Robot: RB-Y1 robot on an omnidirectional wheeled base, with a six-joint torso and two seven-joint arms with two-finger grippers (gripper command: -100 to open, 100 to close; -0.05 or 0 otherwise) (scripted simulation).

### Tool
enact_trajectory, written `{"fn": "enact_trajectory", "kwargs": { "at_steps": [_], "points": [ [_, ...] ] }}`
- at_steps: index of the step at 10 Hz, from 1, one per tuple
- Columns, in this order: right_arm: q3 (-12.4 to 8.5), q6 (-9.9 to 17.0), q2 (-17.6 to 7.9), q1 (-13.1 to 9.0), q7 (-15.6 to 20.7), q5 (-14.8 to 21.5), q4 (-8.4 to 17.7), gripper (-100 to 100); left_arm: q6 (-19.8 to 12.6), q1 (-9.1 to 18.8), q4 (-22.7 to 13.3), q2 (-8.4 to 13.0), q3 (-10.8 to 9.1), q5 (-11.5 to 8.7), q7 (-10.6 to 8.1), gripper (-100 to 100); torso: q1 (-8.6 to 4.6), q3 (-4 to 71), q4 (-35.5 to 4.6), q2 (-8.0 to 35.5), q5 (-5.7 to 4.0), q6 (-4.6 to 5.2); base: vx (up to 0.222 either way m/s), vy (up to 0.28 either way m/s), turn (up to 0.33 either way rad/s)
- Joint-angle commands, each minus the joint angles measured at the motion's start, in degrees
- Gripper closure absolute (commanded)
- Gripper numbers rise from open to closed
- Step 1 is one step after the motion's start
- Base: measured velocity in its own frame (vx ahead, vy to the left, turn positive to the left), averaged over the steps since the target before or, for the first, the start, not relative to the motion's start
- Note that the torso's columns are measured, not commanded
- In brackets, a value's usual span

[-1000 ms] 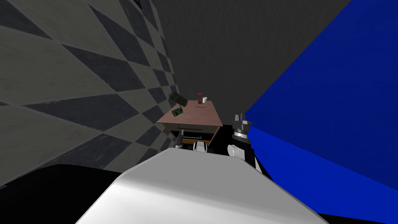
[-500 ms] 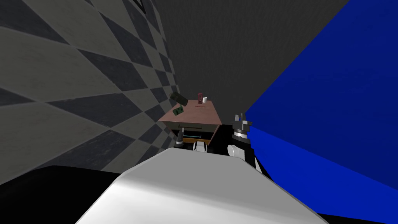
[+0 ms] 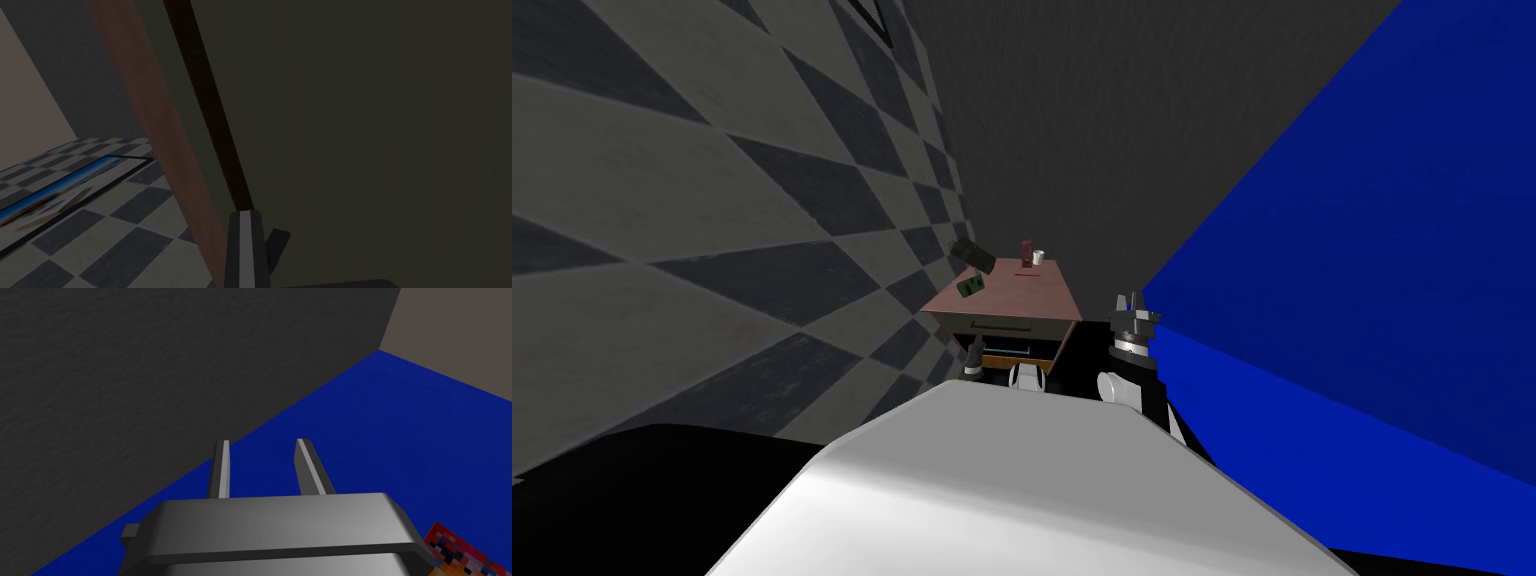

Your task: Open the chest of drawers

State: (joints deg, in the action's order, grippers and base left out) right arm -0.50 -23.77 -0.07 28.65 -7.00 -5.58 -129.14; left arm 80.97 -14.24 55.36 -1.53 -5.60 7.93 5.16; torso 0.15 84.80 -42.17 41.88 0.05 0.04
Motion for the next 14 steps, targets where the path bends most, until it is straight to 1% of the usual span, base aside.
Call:
{"fn": "enact_trajectory", "kwargs": {
  "at_steps": [1, 2, 4, 5, 6, 8, 10, 13, 14],
  "points": [
    [0.0, 0.0, 0.0, 0.0, 0.0, 0.0, 0.0, 0, 3.0, -1.0, -2.2, -0.2, -0.1, 0.2, 0.3, 100, -0.07, -0.1, 0.0, 0.2, -0.03, -0.03, 0.04, 0.012, -0.011],
    [0.0, 0.0, 0.0, 0.0, 0.0, 0.0, 0.0, 0, 5.0, -2.0, -3.2, -0.4, -0.1, 0.3, 0.4, 100, -0.13, -0.2, -0.1, 0.3, -0.05, -0.04, 0.054, 0.018, -0.021],
    [0.0, 0.0, 0.0, 0.0, 0.0, 0.0, 0.0, 0, 7.0, -3.0, -4.2, -0.5, -0.1, 0.5, 0.51, 100, -0.18, -0.3, -0.1, 0.4, -0.06, -0.03, 0.046, 0.009, -0.012],
    [0.0, 0.0, 0.0, 0.0, 0.0, 0.0, 0.0, 0, 6.3, -2.5, -4.2, -0.5, -0.13, 0.4, 0.48, 100, -0.19, -0.3, -0.1, 0.5, -0.06, -0.04, 0.015, 0.004, 0.0],
    [0.0, 0.0, 0.0, 0.0, 0.0, 0.0, 0.0, 0, 6.4, -2.5, -4.2, 2.0, -0.1, 0.4, 0.52, -100, -0.18, -0.3, -0.1, 0.5, -0.06, -0.03, 0.0, 0.0, 0.0],
    [0.0, 0.0, 0.0, 0.0, 0.0, 0.0, 0.0, 0, 6.1, -2.5, -4.2, 5.3, -0.06, 0.4, 0.51, -100, -0.17, -0.3, -0.1, 0.5, -0.06, -0.04, -0.002, -0.013, 0.0],
    [0.0, 0.0, 0.0, 0.0, 0.0, 0.0, 0.0, 0, 5.8, -2.3, -4.1, 7.8, -0.01, 0.3, 0.49, -100, -0.19, -0.2, -0.1, 0.4, -0.06, -0.04, -0.006, -0.022, 0.002],
    [0.0, 0.0, 0.0, 0.0, 0.0, 0.0, 0.0, 0, 4.5, -1.8, -3.6, 10.9, 0.2, 0.1, 0.42, -100, -0.19, -0.2, -0.1, 0.4, -0.06, -0.04, -0.011, -0.045, 0.004],
    [0.0, 0.0, 0.0, 0.0, 0.0, 0.0, 0.0, 0, 3.3, -1.4, -3.0, 11.0, 0.41, 0.0, 0.36, -100, -0.28, -0.3, -0.1, 0.4, -0.08, -0.03, -0.036, -0.124, 0.013]
  ]
}}
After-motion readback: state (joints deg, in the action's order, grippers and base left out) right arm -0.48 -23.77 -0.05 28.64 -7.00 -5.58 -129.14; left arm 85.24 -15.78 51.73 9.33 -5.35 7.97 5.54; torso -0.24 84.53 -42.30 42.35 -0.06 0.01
